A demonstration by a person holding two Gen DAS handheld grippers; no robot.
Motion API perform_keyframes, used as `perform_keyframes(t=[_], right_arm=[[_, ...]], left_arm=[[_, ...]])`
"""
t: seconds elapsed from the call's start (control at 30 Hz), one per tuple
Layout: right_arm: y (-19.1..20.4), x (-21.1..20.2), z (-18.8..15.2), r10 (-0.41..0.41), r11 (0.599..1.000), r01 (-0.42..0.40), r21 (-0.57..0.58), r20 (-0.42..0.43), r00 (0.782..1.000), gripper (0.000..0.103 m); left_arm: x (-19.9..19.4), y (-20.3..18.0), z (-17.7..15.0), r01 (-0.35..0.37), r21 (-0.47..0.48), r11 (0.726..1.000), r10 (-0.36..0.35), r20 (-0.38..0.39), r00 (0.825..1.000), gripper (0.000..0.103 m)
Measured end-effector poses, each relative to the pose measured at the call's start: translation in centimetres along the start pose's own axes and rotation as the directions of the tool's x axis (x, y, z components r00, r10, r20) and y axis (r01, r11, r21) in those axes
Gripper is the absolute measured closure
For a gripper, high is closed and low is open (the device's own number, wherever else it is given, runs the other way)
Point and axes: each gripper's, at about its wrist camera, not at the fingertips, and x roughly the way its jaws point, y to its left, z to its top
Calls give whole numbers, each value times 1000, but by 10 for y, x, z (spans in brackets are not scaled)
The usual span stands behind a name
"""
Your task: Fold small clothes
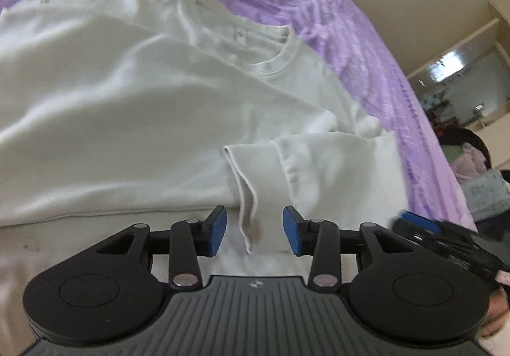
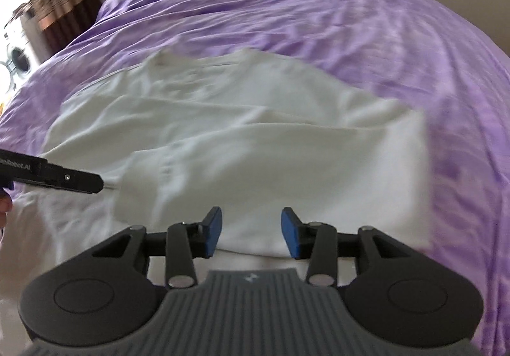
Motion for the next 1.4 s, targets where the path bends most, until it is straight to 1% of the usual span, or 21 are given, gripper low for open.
perform_keyframes(t=[0.13, 0.17, 0.2, 0.23, 0.3, 0.4, 0.5, 0.57, 0.67, 0.73, 0.83, 0.9, 1.0, 1.03, 1.07, 1.1, 1.13, 1.17, 1.27, 1.33, 1.4], right_arm=[[-33, -10, -12, -20, 999, 20, 39, 9, 1000, 65], [-40, -13, -16, -21, 999, 21, 49, 8, 1000, 65], [-45, -13, -19, -17, 998, 16, 54, 6, 1000, 65], [-50, -14, -23, -10, 998, 10, 56, -1, 1000, 65], [-57, -17, -30, -8, 999, 9, 53, -23, 1000, 65], [-62, -18, -38, -14, 999, 16, 51, -38, 999, 64], [-66, -17, -40, -7, 998, 9, 64, -44, 999, 63], [-63, -16, -36, 28, 997, -25, 68, -34, 999, 63], [-54, -8, -26, 126, 990, -125, 69, -17, 992, 66], [-48, 1, -17, 149, 987, -149, 63, -10, 989, 68], [-43, 22, -3, 132, 990, -132, 51, 12, 991, 69], [-47, 37, 6, 72, 996, -74, 57, 32, 997, 71], [-69, 53, 10, -16, 991, 11, 134, 36, 999, 76], [-77, 56, 8, -51, 987, 45, 155, 33, 998, 77], [-86, 57, 6, -69, 982, 63, 176, 33, 997, 80], [-94, 57, 3, -64, 978, 56, 198, 32, 997, 94], [-100, 59, -1, -57, 974, 51, 220, 24, 998, 101], [-103, 59, -3, -48, 972, 43, 232, 16, 999, 103], [-103, 64, -12, -25, 975, 28, 222, -16, 1000, 103], [-94, 66, -13, -35, 982, 42, 187, -40, 999, 103], [-88, 68, -12, -50, 987, 59, 152, -60, 997, 103]], left_arm=[[19, 3, 0, 3, -27, 1000, -3, 1, 1000, 57], [23, 1, -1, -1, -23, 1000, 1, 6, 1000, 62], [23, -4, -4, -27, -10, 1000, 27, 22, 999, 87], [22, -10, -6, -45, 13, 999, 45, 34, 998, 100], [10, -27, -10, -59, 74, 995, 52, 105, 993, 101], [-18, -54, 2, 10, 100, 995, -27, 166, 986, 101], [-46, -89, 25, 40, 131, 991, -68, 216, 974, 101], [-57, -113, 40, 52, 148, 988, -87, 242, 966, 101], [-79, -149, 59, 46, 200, 979, -106, 302, 947, 101], [-95, -167, 69, 50, 221, 974, -125, 341, 932, 101], [-120, -187, 81, 35, 249, 968, -133, 389, 911, 101], [-136, -190, 84, -8, 266, 964, -110, 426, 898, 101], [-155, -173, 88, -100, 257, 961, -32, 463, 886, 101], [-158, -162, 87, -136, 250, 959, 3, 467, 884, 101], [-157, -147, 86, -177, 240, 955, 50, 457, 888, 101], [-154, -133, 85, -210, 227, 951, 92, 441, 893, 101], [-147, -114, 83, -251, 209, 945, 147, 415, 898, 101], [-138, -96, 79, -285, 190, 940, 196, 385, 902, 101], [-92, -29, 62, -382, 123, 916, 345, 246, 906, 101], [-64, 9, 51, -411, 85, 908, 393, 171, 904, 101], [-42, 42, 39, -383, 32, 923, 377, 118, 919, 101]])
